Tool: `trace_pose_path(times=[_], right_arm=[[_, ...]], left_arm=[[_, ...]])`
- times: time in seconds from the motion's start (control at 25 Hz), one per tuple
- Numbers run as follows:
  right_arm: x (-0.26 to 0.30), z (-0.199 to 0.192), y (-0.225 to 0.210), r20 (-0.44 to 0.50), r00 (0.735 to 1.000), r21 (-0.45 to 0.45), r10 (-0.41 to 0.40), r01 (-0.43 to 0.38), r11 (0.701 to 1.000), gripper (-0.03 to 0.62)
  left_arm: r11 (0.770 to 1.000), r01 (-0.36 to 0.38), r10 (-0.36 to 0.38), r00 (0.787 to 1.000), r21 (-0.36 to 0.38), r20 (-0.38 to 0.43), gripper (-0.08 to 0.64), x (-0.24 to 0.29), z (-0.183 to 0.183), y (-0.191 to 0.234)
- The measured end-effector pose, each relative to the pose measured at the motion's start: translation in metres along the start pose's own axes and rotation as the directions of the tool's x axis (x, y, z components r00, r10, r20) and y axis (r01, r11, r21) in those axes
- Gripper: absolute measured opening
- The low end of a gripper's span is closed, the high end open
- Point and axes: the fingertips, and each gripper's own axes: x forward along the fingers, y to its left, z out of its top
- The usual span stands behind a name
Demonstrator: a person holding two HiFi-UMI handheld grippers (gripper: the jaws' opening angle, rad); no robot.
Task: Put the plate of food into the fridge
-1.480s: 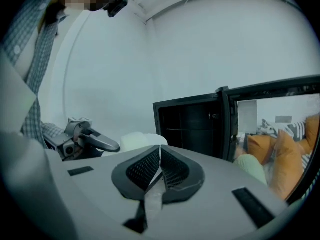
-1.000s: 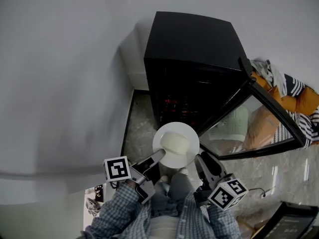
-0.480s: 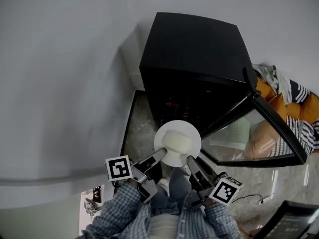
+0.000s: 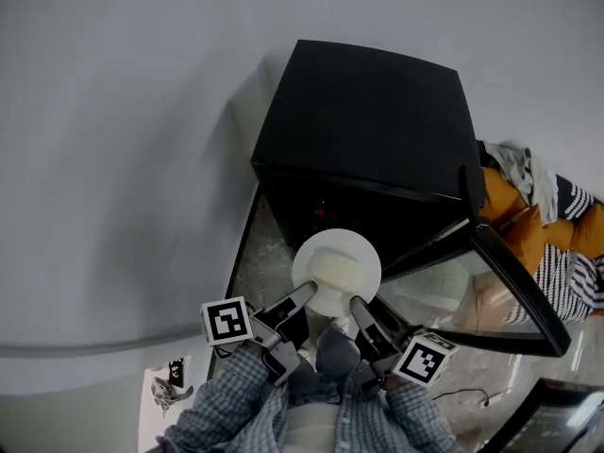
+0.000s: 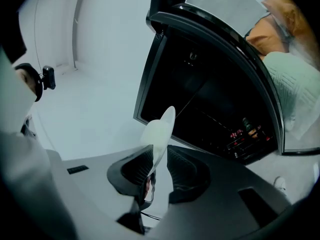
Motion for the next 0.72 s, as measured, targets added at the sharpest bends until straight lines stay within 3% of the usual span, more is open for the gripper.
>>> trace_pose_path(times=[0.36,0.72], right_arm=[[0.009,0.027,-0.014,-0.057,0.998,-0.052,0.007,-0.010,0.999,0.092],[0.020,0.030,-0.008,-0.116,0.993,-0.135,0.029,-0.045,0.990,0.094]], left_arm=[[1.000,-0.017,0.016,0.999,0.009,0.049,0.025,0.035,0.011,-0.004],[1.000,-0.025,0.024,0.996,0.017,0.082,0.025,0.058,0.019,-0.006]])
